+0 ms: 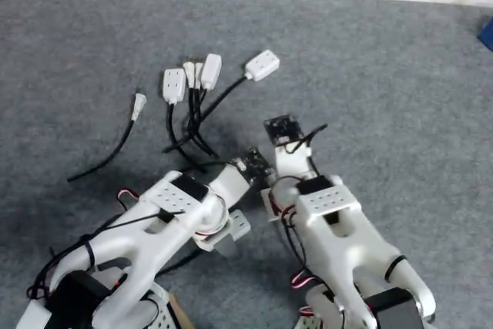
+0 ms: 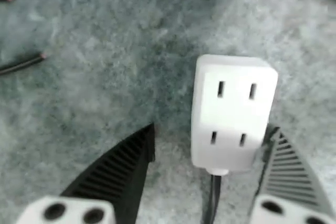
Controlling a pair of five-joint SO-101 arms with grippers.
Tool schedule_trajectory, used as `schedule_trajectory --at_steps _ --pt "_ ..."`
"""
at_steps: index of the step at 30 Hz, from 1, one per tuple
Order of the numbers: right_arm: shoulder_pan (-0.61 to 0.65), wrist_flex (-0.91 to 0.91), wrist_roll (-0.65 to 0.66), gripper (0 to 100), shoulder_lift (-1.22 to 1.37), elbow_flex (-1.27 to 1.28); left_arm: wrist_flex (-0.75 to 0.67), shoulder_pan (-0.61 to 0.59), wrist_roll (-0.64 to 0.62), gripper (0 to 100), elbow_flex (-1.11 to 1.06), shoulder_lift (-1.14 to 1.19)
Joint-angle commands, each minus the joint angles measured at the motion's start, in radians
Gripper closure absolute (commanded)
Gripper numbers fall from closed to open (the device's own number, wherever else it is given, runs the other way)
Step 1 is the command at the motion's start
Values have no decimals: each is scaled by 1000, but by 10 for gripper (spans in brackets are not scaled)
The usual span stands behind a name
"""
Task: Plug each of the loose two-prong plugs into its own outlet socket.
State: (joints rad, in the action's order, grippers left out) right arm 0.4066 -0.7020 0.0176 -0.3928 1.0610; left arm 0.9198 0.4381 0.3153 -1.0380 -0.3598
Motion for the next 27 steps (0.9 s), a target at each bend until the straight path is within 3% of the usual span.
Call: schedule_trajectory --at_steps 1,7,13,18,20,23,25,27 --pt "-58 15 5 989 -33 -12 -31 -94 5 729 27 -1" --pt "-62 15 5 989 -33 -12 -31 -134 11 894 38 -1" --pt "-64 15 5 989 -33 -12 -35 -189 15 924 91 -4" --pt "-64 15 5 989 -33 -10 -6 -199 117 927 183 -2" --pt "-64 15 5 989 -33 -10 98 -196 175 925 257 -1" --pt "-64 15 5 989 -33 -10 354 -124 402 902 320 -1" --pt "-64 15 5 989 -33 -10 506 -94 522 838 329 -7" --pt "-64 15 5 989 -33 -8 580 -125 549 768 360 -5"
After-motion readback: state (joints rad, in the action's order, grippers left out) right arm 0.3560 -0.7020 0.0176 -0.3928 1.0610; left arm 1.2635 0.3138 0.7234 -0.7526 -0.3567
